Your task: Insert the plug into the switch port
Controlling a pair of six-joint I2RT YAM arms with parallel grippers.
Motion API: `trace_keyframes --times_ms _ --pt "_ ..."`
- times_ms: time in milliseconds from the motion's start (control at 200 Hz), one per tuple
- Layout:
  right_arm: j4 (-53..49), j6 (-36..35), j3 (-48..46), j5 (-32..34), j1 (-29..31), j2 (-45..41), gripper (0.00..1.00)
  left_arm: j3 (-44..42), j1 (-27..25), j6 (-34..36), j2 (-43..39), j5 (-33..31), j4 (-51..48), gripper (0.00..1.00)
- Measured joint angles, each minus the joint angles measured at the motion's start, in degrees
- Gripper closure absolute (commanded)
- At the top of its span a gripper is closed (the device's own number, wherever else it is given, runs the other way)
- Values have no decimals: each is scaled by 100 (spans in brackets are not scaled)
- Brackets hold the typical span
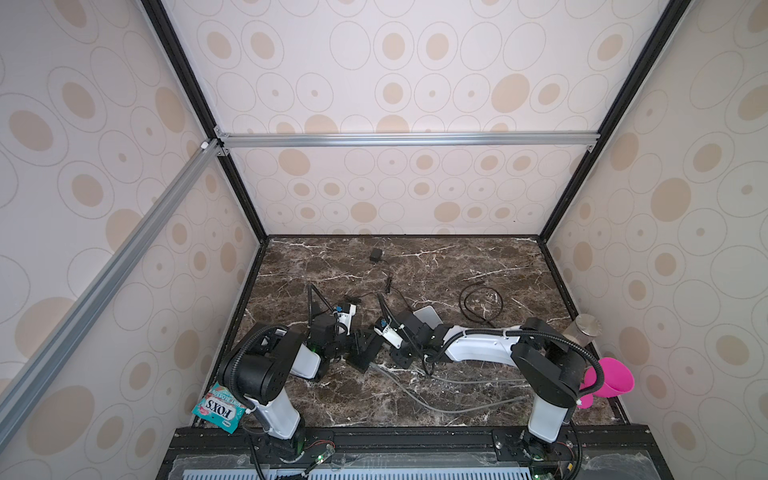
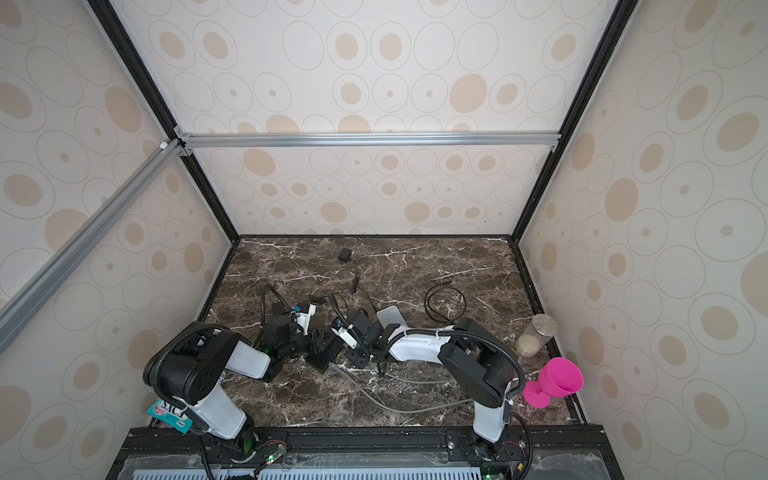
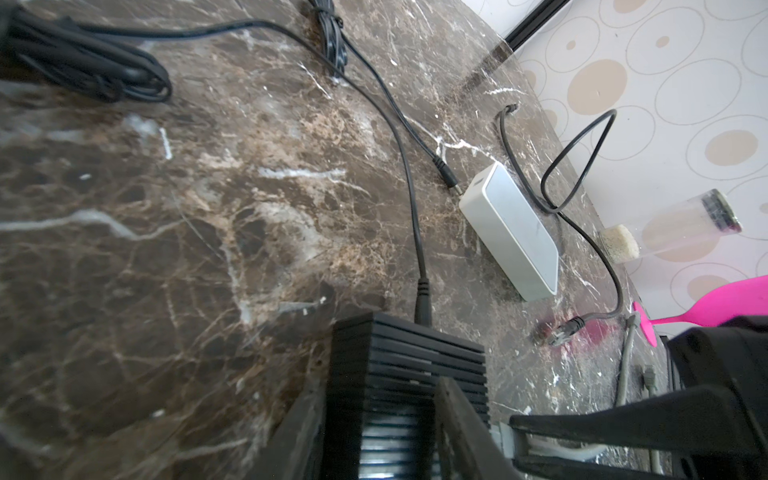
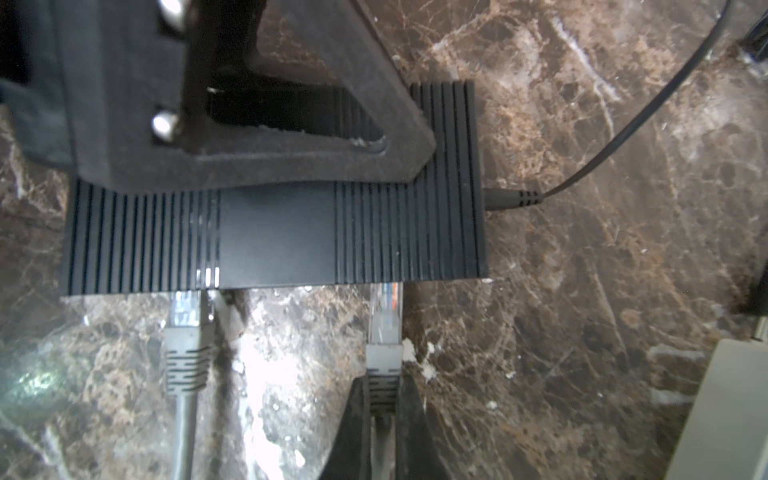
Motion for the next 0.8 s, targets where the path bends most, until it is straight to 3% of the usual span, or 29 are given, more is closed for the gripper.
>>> trace_keyframes --times_ms 395,800 --pt "-101 -105 -7 -264 -131 -52 100 63 -120 2 63 101 -22 57" --pt "-262 -76 0 70 -131 -52 100 184 -238 46 166 103 -15 60"
